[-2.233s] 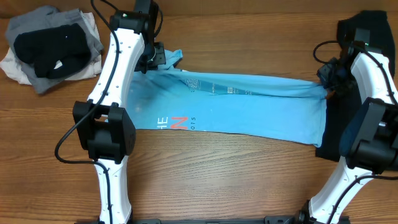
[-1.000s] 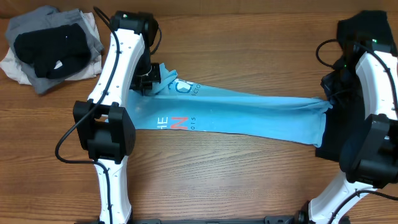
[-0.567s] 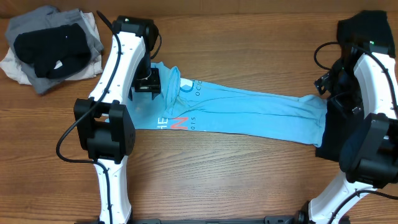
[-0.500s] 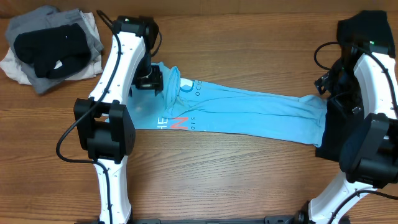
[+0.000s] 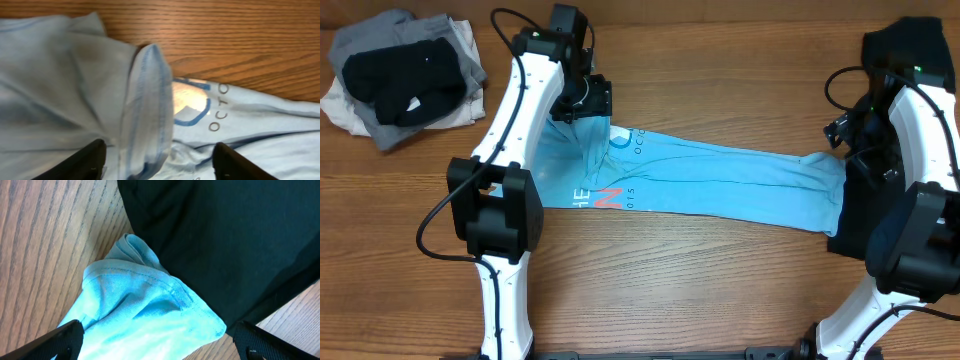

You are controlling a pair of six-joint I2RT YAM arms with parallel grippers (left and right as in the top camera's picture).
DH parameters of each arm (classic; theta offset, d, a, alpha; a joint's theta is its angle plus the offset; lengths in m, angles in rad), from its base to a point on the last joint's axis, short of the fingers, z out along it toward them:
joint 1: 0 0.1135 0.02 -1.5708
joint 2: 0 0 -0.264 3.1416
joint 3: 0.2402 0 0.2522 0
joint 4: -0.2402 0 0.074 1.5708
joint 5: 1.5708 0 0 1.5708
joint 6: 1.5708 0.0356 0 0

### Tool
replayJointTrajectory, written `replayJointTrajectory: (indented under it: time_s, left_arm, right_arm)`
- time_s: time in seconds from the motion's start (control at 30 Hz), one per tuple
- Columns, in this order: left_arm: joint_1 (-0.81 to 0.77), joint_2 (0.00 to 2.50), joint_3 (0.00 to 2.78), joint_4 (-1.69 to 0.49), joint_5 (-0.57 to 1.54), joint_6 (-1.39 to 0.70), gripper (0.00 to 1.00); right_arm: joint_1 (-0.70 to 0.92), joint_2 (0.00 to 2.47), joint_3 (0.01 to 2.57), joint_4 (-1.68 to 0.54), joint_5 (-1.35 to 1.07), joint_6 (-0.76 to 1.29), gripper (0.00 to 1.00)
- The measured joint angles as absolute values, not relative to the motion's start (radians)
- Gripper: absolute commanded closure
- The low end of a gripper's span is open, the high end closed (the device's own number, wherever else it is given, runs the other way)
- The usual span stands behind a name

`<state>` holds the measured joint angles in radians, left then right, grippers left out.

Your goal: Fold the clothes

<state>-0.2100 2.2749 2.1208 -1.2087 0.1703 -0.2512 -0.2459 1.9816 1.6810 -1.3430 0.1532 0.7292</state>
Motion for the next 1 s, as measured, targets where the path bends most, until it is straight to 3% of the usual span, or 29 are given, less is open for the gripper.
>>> replayJointTrajectory:
  time_s: [0.57, 0.83, 0.9, 1.0]
  left_arm:
    - [-0.216, 2.439, 2.120, -1.181, 0.149, -0.228, 0.40]
    - [-0.216, 2.439, 2.120, -1.182, 0.126, -0.216, 0.72]
    - [-0.216, 2.439, 2.120, -1.182, 0.123, -0.208, 0.89]
    - [-0.216, 2.439, 2.120, -1.196, 0.119, -0.204, 0.96]
  right_arm:
    - [-0.192, 1.982, 1.681, -1.304, 0.144, 0.708, 0.00]
    - [-0.192, 1.982, 1.681, -1.299, 0.145, 0.706, 0.00]
    - [-0.192, 1.982, 1.681, -1.298, 0.144, 0.706, 0.00]
    - [-0.192, 1.982, 1.681, -1.296, 0.145, 0.706, 0.00]
